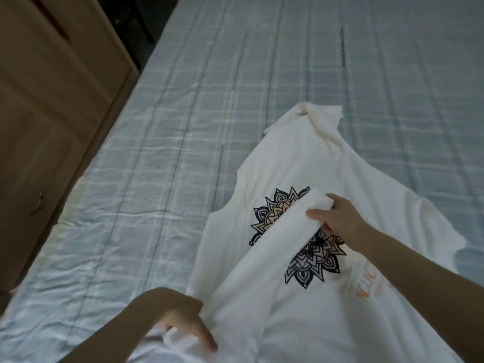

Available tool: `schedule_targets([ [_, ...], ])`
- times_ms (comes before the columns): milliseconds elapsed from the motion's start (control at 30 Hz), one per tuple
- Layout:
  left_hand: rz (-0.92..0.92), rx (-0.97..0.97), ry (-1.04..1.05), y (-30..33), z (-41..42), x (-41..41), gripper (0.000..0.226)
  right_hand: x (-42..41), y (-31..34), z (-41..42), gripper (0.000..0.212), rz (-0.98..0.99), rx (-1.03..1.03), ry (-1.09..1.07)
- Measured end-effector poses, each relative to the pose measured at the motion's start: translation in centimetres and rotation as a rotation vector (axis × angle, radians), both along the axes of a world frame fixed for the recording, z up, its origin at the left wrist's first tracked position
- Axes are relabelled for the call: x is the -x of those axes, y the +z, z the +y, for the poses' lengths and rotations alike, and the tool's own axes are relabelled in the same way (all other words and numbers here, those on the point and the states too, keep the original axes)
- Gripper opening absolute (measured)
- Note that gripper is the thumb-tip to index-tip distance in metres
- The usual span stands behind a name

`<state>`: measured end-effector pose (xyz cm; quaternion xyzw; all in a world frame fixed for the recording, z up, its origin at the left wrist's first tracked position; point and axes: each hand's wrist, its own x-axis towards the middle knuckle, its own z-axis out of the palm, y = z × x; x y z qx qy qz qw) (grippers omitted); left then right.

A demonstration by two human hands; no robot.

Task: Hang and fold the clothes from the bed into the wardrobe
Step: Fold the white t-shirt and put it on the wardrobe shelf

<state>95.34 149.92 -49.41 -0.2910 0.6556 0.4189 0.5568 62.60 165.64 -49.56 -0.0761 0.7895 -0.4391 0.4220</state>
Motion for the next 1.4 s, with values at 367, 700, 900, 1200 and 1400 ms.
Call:
schedule_targets([
  [367, 0.230, 0.126, 0.169, -2.3, -5.0, 6.3, 0.049, 10.3, -2.3, -11.4, 0.043, 0.220, 0.014, -0.166],
  [700, 1.032, 0.703, 0.256, -8.4, -10.3, 11.4, 0.039, 7.2, -6.6, -10.7, 0.047, 0.942, -0.181, 0.619],
  [900, 1.093, 0.491, 0.049, -8.8, -12.4, 12.7, 0.048, 7.3, -8.2, -10.2, 0.063, 0.966, -0.312, 0.746],
  [1200, 1.235, 0.850, -0.338, -4.8, -13.4, 23.0, 0.033, 11.0, -5.1, -13.7, 0.032, 0.943, -0.271, 0.670],
  [1400, 1.185, 0.846, -0.283, -9.4, -9.1, 30.7, 0.059, 13.2, -2.9, -19.2, 0.021, 0.889, -0.522, 0.715],
])
